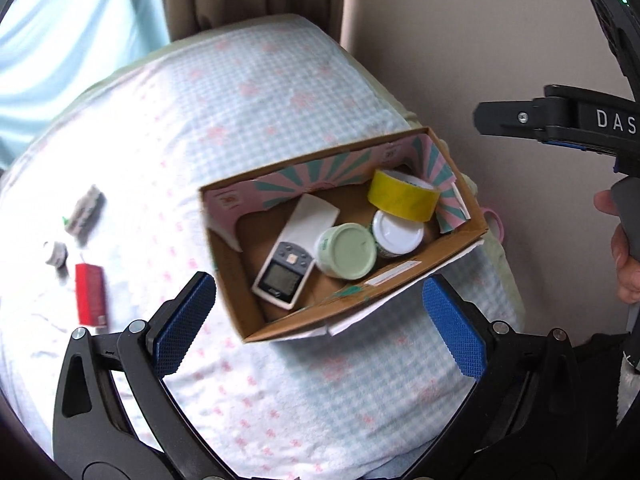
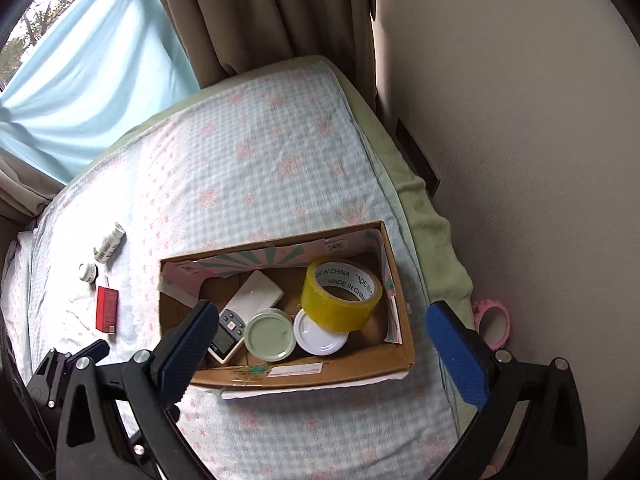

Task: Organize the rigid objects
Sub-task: 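Withdraw both tools from the box toward the red box and bottle, then grasp the red box with the left tool while the right tool grasps the white pill bottle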

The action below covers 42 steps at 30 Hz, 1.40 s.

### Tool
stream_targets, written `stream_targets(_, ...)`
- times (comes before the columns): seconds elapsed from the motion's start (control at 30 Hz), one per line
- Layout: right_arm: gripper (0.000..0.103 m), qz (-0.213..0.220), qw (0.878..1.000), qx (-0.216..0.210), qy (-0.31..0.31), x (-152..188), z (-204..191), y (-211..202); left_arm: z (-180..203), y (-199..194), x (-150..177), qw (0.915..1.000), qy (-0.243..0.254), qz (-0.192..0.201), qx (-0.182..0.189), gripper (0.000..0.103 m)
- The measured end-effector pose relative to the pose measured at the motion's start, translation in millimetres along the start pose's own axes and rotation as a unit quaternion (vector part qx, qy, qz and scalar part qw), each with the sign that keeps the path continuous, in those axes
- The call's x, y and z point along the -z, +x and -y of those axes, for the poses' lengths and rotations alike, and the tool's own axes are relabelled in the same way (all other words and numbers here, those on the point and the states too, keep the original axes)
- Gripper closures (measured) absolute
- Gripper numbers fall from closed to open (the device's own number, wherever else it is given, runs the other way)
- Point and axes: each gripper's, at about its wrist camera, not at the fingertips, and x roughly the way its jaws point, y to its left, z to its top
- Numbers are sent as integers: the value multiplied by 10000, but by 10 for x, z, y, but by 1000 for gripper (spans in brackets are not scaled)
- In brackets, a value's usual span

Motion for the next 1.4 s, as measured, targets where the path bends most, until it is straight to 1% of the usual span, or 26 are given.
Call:
stream_targets(0.13, 0, 147, 9997, -113, -150, 56, -180, -190, -251, -343, 115, 9994, -281, 170, -141, 0)
stream_targets(0.27, 0, 277, 9982, -212, -486, 75, -456, -326, -575, -638, 242, 9970, -616, 299, -349, 0)
stream_targets(0.43, 0, 374, 9923, -504, -1064, 36, -901, -391, -1060, -925, 402, 9893, -1159, 459, -755, 0)
stream_targets(0.57, 0, 304, 9844, -778, -1549, -55, -1279, -304, -1460, -1069, 531, 9812, -1585, 520, -969, 0)
stream_targets(0.67, 0, 236, 9769, -915, -1919, -132, -1571, -205, -1732, -1088, 626, 9757, -1806, 434, -1158, 0)
stream_targets(0.73, 0, 195, 9696, -1020, -2216, -192, -1791, -139, -1911, -1068, 685, 9725, -1930, 356, -1254, 0)
stream_targets(0.8, 0, 183, 9603, -1127, -2546, -246, -2021, -85, -2100, -1031, 728, 9696, -2066, 308, -1275, 0)
stream_targets(0.93, 0, 104, 9330, -1278, -3364, -395, -2510, 57, -2476, -861, 752, 9660, -2236, 152, -1289, 0)
stream_targets(1.0, 0, 37, 9137, -1344, -3834, -476, -2774, 160, -2645, -758, 737, 9646, -2278, 85, -1324, 0)
stream_targets(1.1, 0, -60, 8763, -1470, -4587, -572, -3188, 365, -2939, -558, 738, 9628, -2371, -34, -1300, 0)
stream_targets(1.17, 0, -101, 8477, -1470, -5097, -619, -3470, 547, -3134, -383, 748, 9616, -2427, -151, -1276, 0)
stream_targets(1.3, 0, -330, 7950, -1700, -5814, -683, -4003, 1017, -3488, 37, 760, 9599, -2500, -405, -1203, 0)
stream_targets(1.33, 0, -348, 7828, -1696, -5977, -681, -4119, 1128, -3564, 151, 765, 9598, -2504, -471, -1180, 0)
stream_targets(1.4, 0, -404, 7537, -1589, -6365, -652, -4377, 1401, -3689, 387, 763, 9600, -2491, -641, -1110, 0)
